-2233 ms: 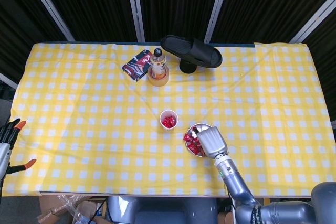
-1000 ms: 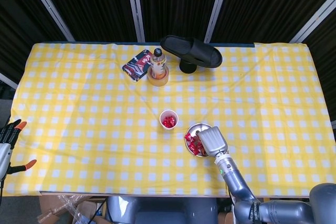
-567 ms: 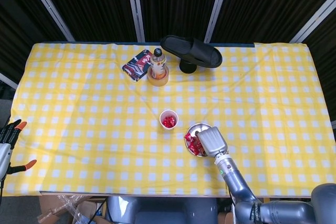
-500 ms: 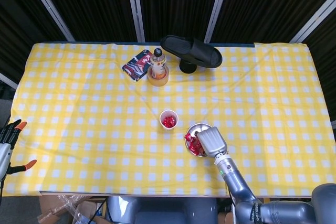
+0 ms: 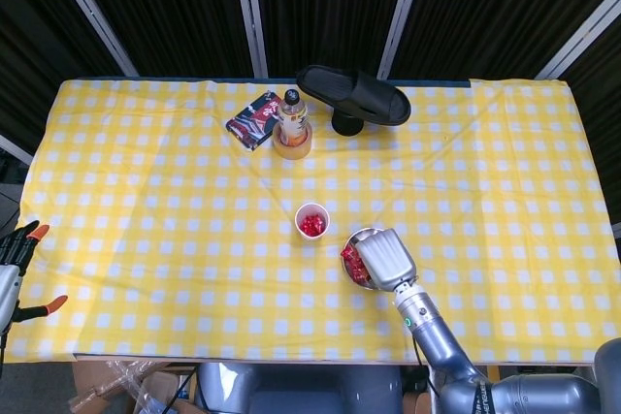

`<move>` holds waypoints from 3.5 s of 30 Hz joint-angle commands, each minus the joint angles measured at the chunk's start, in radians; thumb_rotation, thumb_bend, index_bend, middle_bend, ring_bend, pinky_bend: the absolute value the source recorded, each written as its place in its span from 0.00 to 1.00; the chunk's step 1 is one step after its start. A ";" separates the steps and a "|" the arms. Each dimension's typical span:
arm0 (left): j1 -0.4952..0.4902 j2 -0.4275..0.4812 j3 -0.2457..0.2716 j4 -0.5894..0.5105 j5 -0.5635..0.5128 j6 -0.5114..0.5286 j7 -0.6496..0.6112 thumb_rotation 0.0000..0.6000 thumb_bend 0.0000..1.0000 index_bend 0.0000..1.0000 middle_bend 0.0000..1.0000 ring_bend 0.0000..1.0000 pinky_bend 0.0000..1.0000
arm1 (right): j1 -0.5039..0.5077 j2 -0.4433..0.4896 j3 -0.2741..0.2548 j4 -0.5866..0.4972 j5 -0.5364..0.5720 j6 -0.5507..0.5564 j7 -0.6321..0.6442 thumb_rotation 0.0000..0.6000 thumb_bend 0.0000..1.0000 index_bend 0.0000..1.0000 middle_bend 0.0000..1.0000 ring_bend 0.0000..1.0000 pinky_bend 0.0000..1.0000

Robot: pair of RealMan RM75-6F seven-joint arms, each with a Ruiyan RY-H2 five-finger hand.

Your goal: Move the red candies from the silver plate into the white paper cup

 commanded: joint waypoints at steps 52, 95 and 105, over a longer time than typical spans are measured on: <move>-0.012 0.029 0.009 -0.011 -0.011 -0.043 -0.042 1.00 0.03 0.00 0.00 0.00 0.00 | 0.295 -0.157 0.166 0.201 0.232 -0.089 -0.008 1.00 0.48 0.55 0.82 0.92 0.98; -0.010 0.031 0.010 -0.020 -0.012 -0.040 -0.044 1.00 0.03 0.00 0.00 0.00 0.00 | 0.172 -0.014 0.013 -0.050 0.141 0.103 -0.065 1.00 0.37 0.21 0.82 0.92 0.98; -0.007 0.024 0.009 -0.023 -0.015 -0.033 -0.025 1.00 0.03 0.00 0.00 0.00 0.00 | 0.071 0.041 -0.061 -0.069 0.146 0.143 -0.027 1.00 0.34 0.18 0.82 0.92 0.98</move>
